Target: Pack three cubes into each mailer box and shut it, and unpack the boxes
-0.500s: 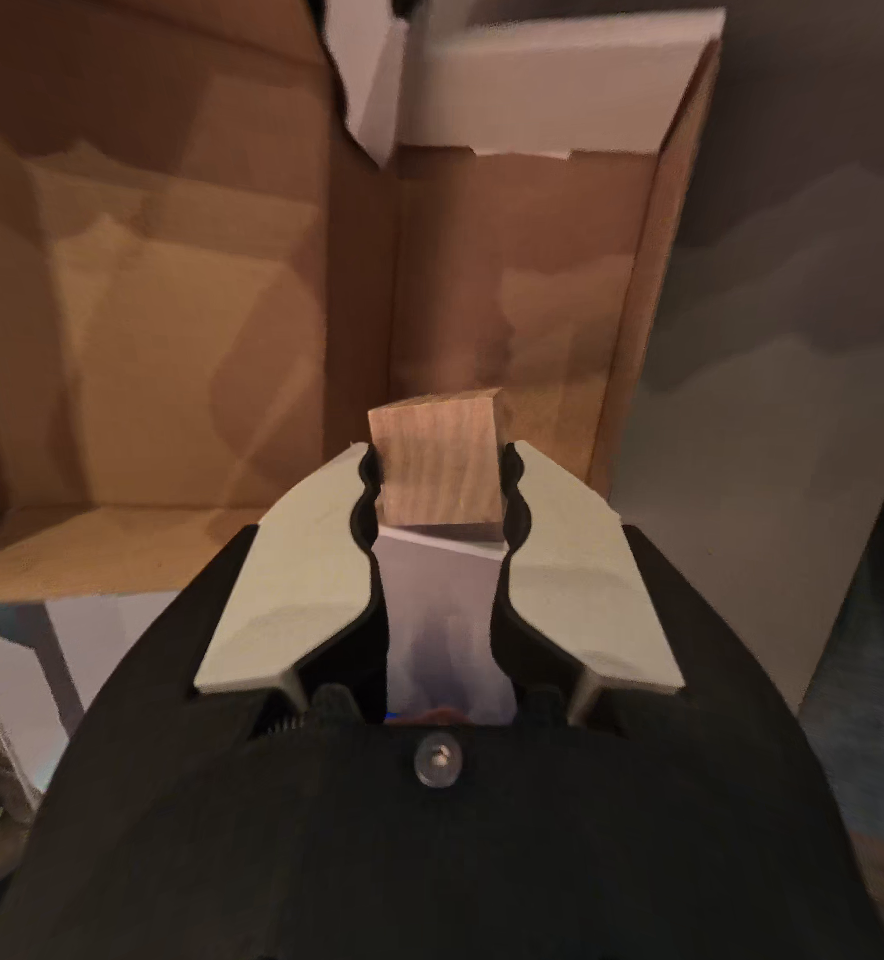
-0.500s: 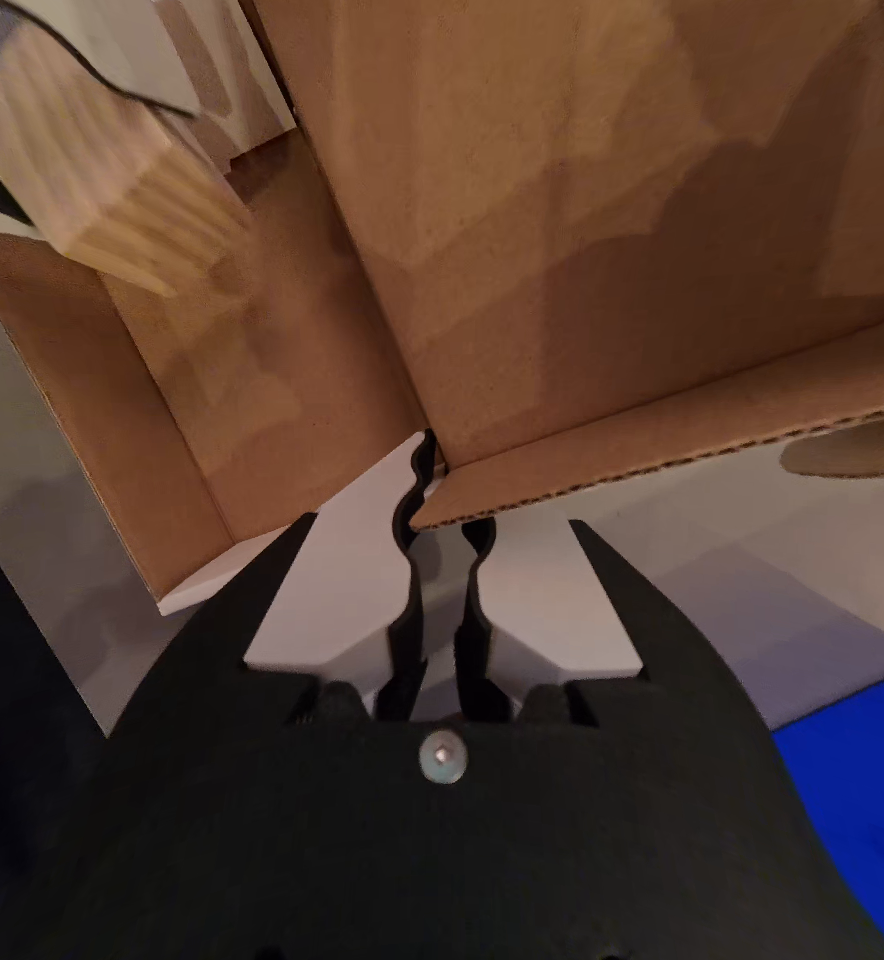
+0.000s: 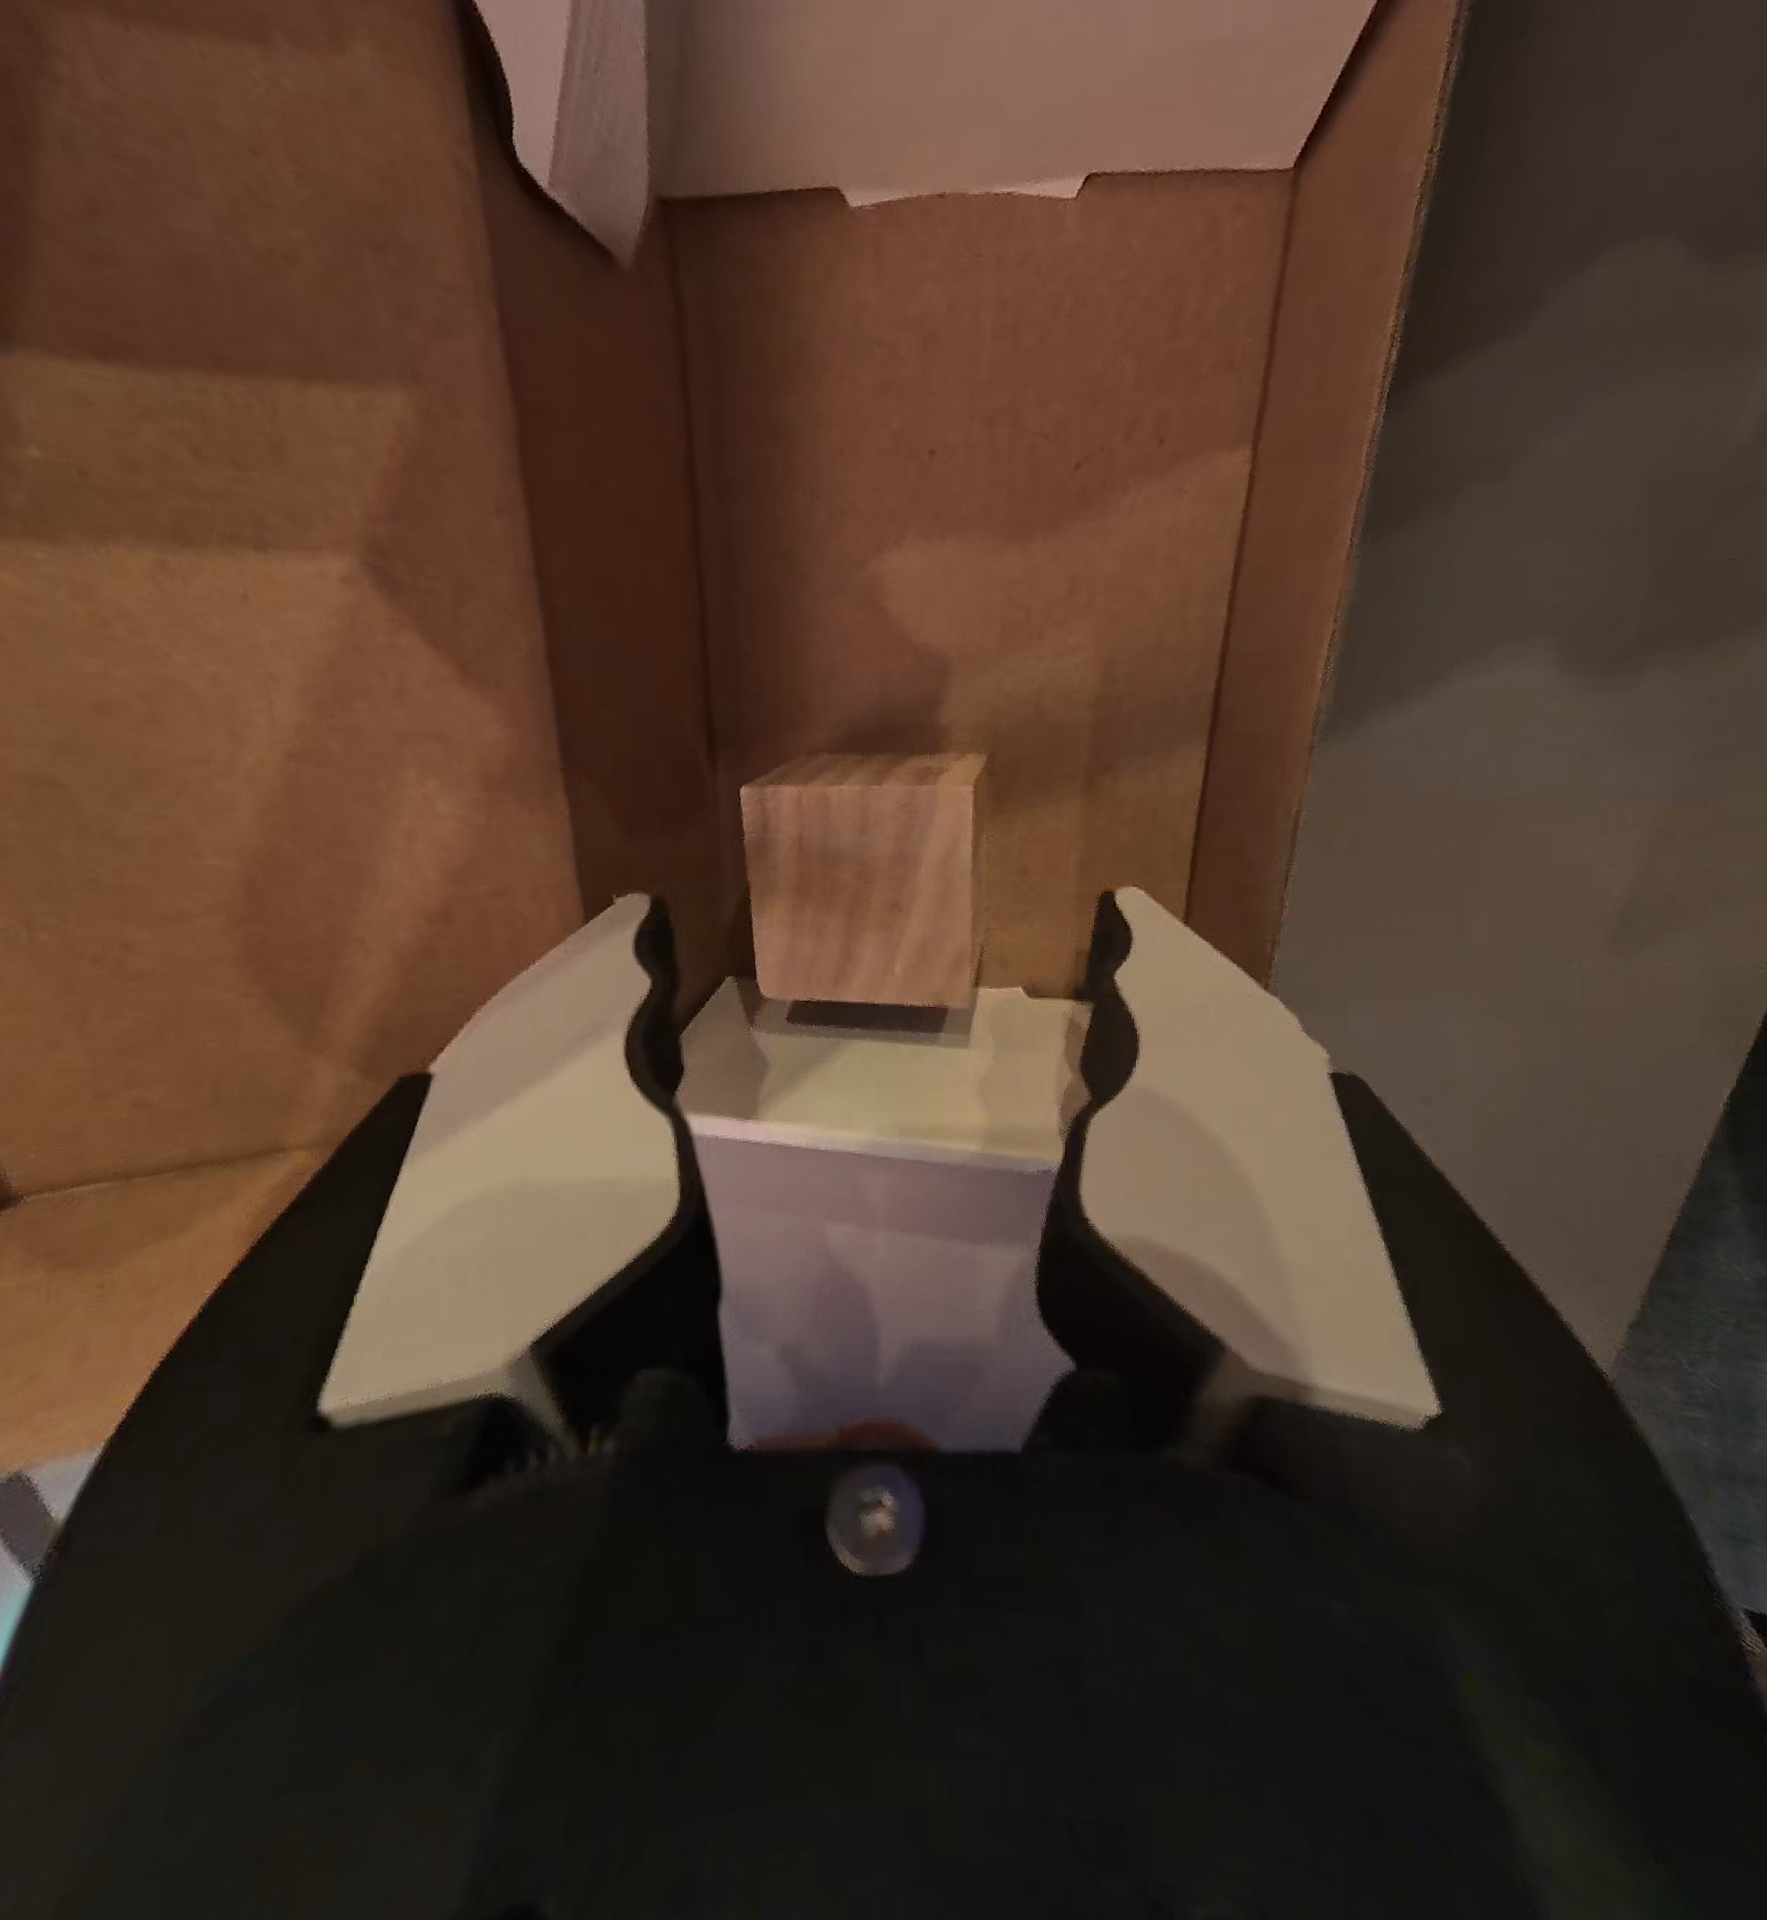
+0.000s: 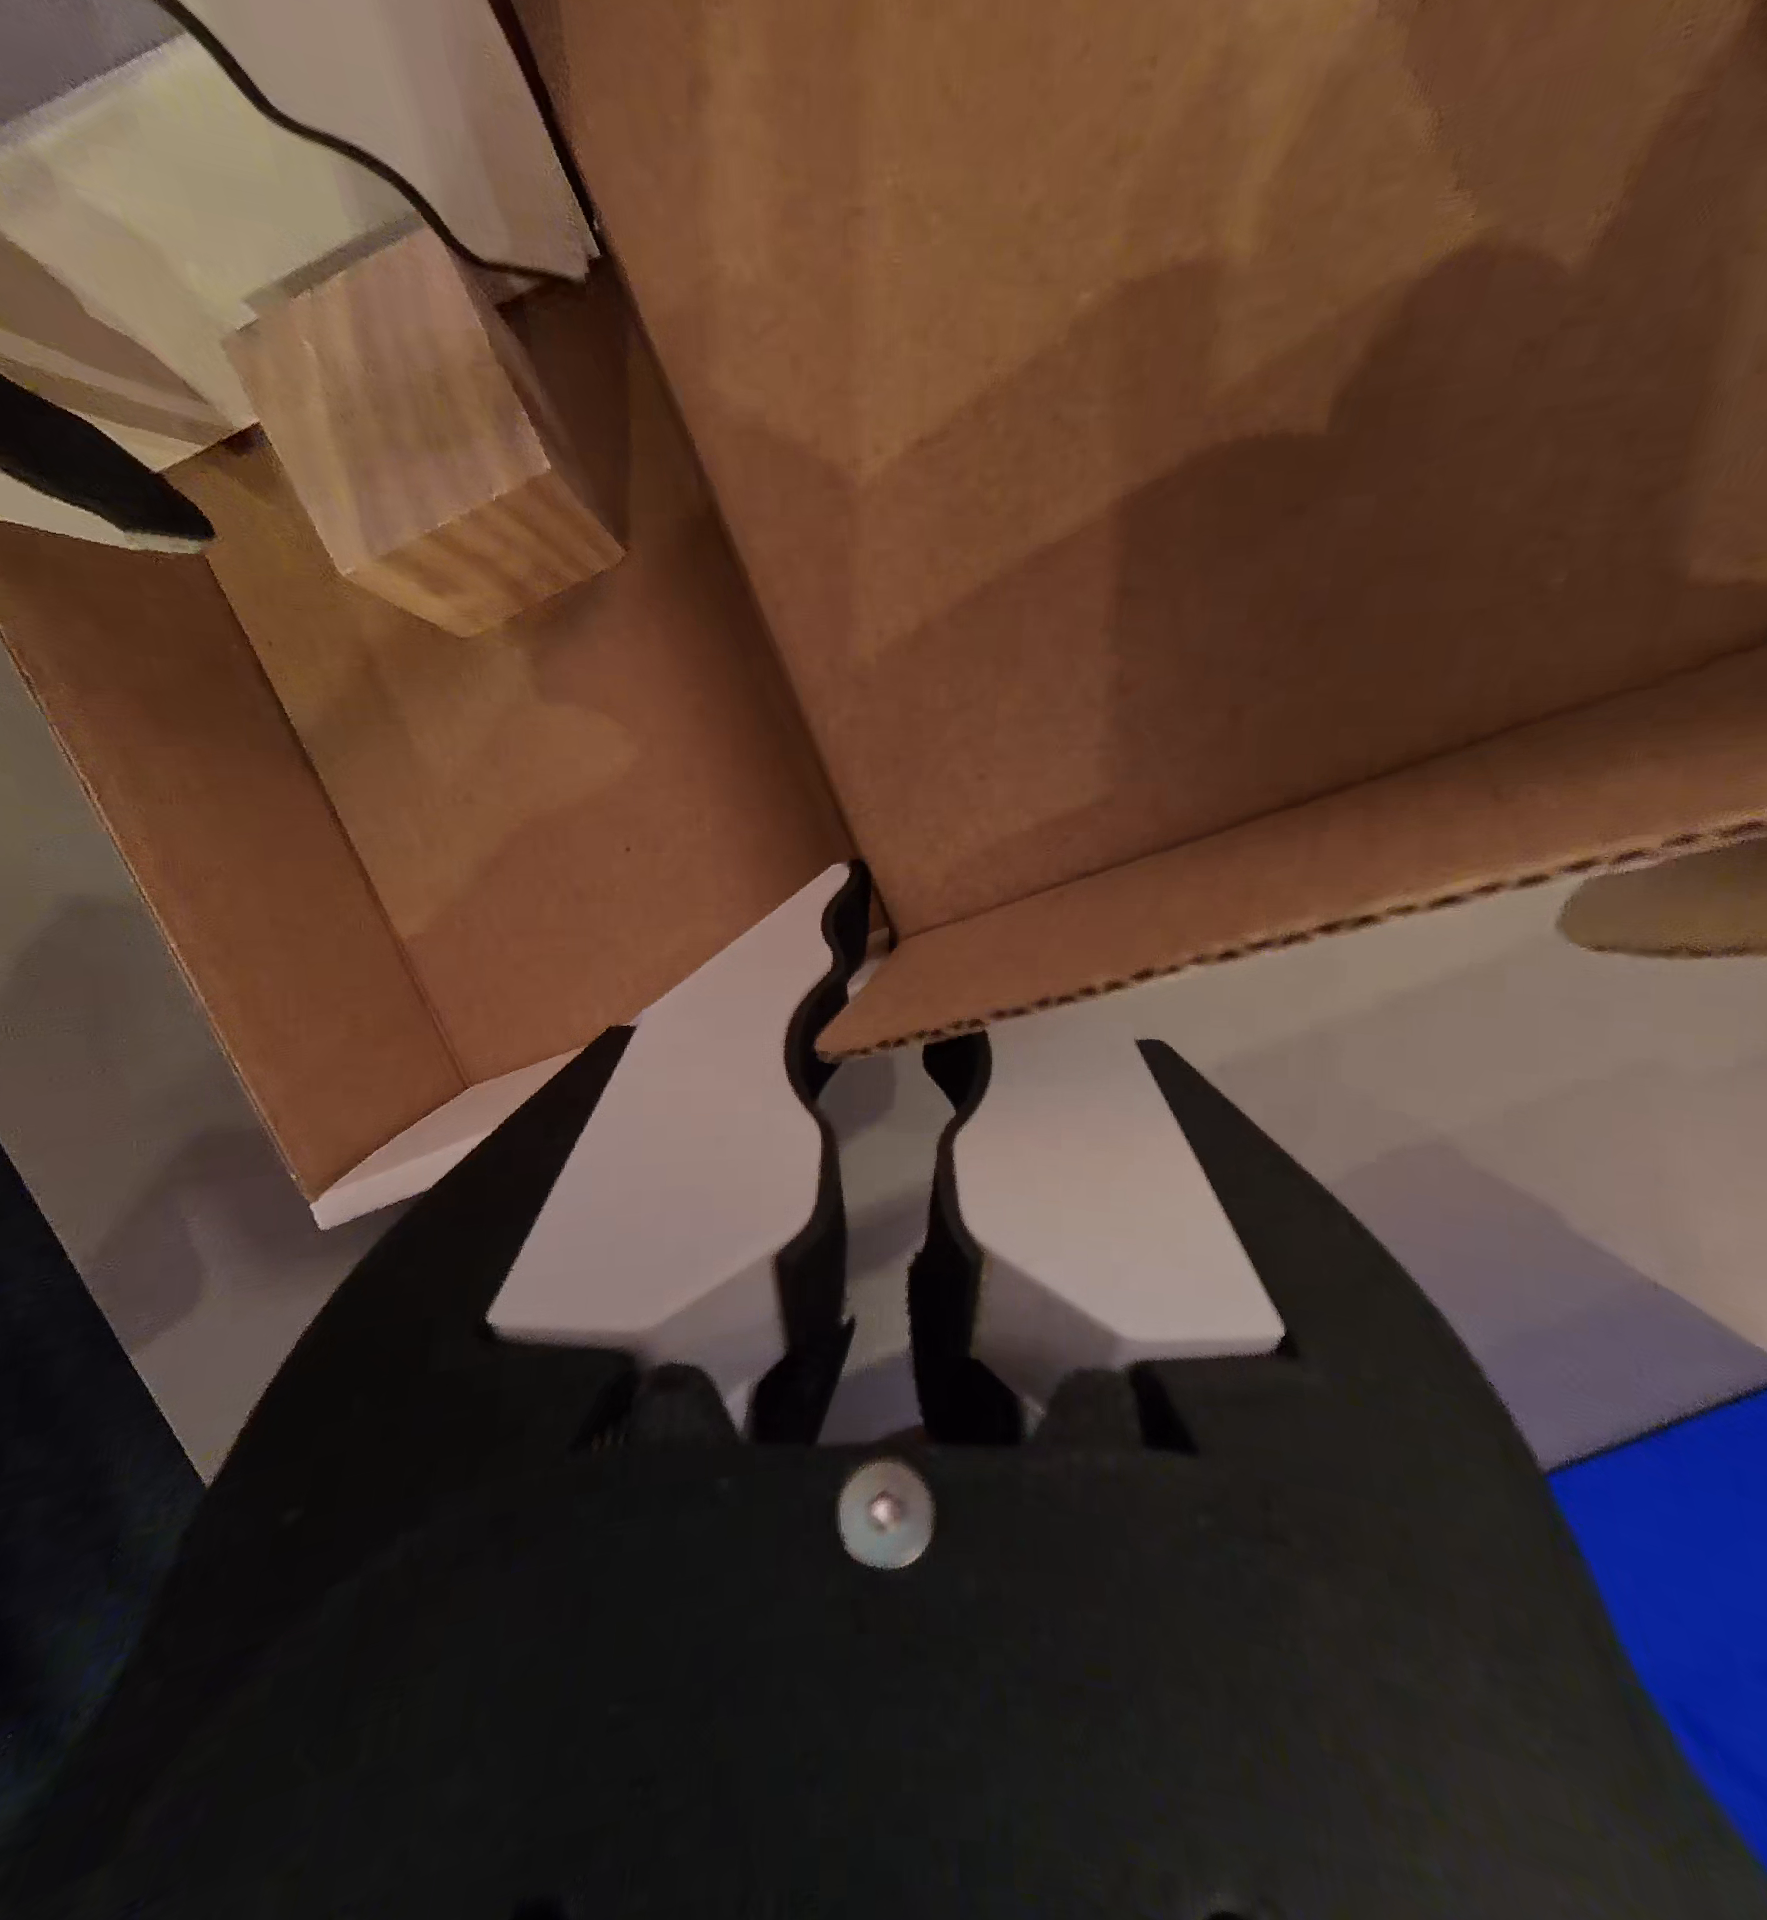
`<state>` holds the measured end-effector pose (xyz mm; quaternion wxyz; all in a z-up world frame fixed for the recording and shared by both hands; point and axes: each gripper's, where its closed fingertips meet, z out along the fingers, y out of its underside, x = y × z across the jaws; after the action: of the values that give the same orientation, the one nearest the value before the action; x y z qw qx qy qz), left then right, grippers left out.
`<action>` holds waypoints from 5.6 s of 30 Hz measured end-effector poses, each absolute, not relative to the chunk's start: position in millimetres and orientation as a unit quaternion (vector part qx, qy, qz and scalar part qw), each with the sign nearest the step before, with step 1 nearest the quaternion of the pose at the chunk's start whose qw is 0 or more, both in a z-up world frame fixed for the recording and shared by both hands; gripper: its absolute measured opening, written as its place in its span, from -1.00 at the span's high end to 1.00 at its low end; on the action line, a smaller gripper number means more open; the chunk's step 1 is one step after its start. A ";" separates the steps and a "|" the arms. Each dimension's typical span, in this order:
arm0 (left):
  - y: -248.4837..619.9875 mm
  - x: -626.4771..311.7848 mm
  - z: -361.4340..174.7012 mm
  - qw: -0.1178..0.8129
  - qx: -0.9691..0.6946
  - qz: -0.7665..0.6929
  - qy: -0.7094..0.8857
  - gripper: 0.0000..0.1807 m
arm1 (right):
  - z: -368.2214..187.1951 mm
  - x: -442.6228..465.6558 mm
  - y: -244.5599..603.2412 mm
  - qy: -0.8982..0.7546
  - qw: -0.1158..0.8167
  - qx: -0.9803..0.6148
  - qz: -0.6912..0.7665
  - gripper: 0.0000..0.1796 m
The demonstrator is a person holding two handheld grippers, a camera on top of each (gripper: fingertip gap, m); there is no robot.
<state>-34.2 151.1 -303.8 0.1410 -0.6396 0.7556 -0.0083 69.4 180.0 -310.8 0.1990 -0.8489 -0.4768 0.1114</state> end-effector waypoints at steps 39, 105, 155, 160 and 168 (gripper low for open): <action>192.7 -322.0 -315.0 0.082 -0.765 0.082 0.633 0.63 | -311.6 69.7 180.1 -0.481 0.195 -0.848 0.110 0.95; 138.5 7.4 -316.0 0.157 -0.671 0.000 0.724 0.62 | -310.9 69.3 179.4 -0.486 0.202 -0.844 0.106 0.95; 183.1 -283.1 -325.7 0.087 -0.761 0.063 0.639 0.53 | -311.1 68.5 179.3 -0.481 0.204 -0.845 0.116 0.95; 184.7 -280.0 -331.7 0.089 -0.768 0.038 0.633 0.69 | -310.9 68.3 179.3 -0.482 0.205 -0.844 0.116 0.95; 191.2 -280.1 -289.3 0.161 -0.784 0.030 0.599 0.75 | -310.6 68.2 179.4 -0.481 0.205 -0.845 0.113 0.95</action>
<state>-280.1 191.2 -289.3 0.1613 -0.7839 0.5988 0.0303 68.2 179.4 -310.6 0.2049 -0.8448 -0.4812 0.1126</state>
